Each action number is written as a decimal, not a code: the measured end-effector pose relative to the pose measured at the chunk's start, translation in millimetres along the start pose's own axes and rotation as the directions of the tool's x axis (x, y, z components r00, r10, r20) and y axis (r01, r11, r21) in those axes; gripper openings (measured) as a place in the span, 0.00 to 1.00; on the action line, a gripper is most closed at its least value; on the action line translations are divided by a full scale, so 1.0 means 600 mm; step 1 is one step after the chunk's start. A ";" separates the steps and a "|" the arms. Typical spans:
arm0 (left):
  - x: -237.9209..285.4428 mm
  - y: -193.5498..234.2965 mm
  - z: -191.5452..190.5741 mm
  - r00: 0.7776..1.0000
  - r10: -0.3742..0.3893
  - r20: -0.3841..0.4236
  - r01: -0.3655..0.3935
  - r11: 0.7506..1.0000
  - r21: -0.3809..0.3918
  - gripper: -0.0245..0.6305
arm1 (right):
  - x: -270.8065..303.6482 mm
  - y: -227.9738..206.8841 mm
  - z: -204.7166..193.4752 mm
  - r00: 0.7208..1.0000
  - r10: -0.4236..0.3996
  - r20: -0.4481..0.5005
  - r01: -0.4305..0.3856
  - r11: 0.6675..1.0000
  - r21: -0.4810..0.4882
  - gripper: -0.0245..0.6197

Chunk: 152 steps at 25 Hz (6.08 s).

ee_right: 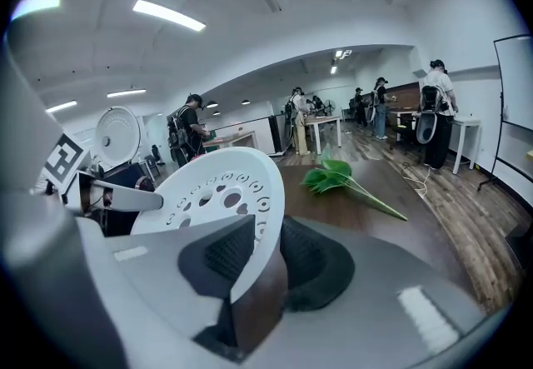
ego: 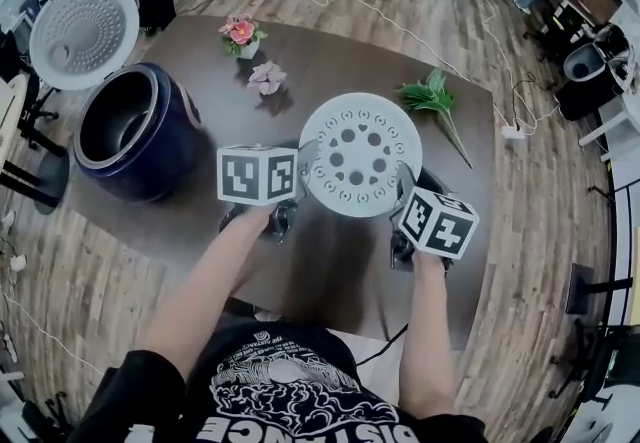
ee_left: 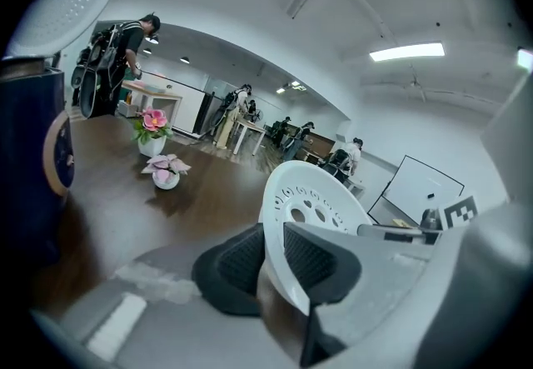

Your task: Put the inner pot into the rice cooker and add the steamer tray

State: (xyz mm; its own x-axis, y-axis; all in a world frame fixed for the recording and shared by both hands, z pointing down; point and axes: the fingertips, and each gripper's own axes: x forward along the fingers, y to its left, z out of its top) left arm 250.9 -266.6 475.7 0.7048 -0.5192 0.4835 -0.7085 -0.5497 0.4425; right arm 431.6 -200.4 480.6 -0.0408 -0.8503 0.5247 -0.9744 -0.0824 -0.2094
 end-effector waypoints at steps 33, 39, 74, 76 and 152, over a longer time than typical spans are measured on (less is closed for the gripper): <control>-0.400 0.266 0.193 0.884 0.307 0.354 -0.272 0.951 -0.144 0.16 | 0.079 0.495 0.183 0.901 0.432 0.051 -0.411 0.883 -0.225 0.19; -0.483 0.325 0.215 0.851 0.339 0.402 -0.284 0.940 -0.191 0.15 | 0.083 0.604 0.196 0.862 0.504 0.047 -0.482 0.846 -0.228 0.19; -0.614 0.557 0.185 0.822 0.451 0.348 -0.370 0.887 -0.275 0.15 | 0.188 0.848 0.121 0.853 0.509 -0.117 -0.521 0.820 -0.237 0.20; -0.610 0.562 0.180 0.823 0.461 0.332 -0.386 0.883 -0.268 0.15 | 0.191 0.849 0.119 0.859 0.497 -0.122 -0.511 0.821 -0.255 0.21; -0.242 0.132 0.224 0.973 -0.031 0.228 -0.067 0.910 0.409 0.04 | -0.050 0.318 0.186 0.968 0.010 0.252 0.044 0.977 -0.208 0.04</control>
State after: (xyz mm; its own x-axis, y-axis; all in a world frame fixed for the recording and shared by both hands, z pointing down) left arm 97.3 -322.7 338.9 0.7162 -0.6374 0.2842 -0.6770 -0.7334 0.0613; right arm 271.6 -248.7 333.0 0.0069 -0.9545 0.2981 -0.9999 -0.0103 -0.0099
